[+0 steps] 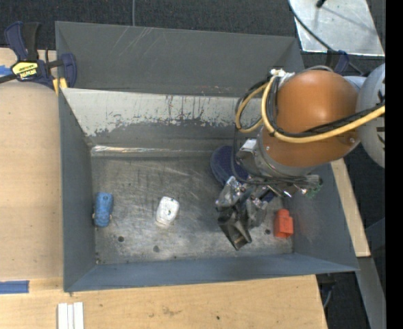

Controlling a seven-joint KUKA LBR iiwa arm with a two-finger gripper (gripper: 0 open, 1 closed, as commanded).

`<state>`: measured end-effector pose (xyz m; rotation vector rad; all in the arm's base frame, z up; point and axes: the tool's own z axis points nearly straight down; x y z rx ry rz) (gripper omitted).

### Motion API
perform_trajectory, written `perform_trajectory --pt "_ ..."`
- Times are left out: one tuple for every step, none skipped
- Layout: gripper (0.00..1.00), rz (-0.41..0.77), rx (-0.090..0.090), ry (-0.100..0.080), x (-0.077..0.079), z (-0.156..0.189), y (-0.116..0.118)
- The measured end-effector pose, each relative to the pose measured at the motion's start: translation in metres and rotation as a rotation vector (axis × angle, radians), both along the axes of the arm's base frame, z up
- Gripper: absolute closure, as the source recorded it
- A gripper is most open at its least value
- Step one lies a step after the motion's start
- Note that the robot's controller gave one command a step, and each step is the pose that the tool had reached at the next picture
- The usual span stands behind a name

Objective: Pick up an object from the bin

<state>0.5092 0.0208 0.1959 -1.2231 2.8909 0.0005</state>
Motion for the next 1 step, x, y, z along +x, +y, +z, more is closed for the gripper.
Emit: perform_trajectory --pt "1.00 0.283 0.001 0.000 0.0067 0.0498 0.0247"
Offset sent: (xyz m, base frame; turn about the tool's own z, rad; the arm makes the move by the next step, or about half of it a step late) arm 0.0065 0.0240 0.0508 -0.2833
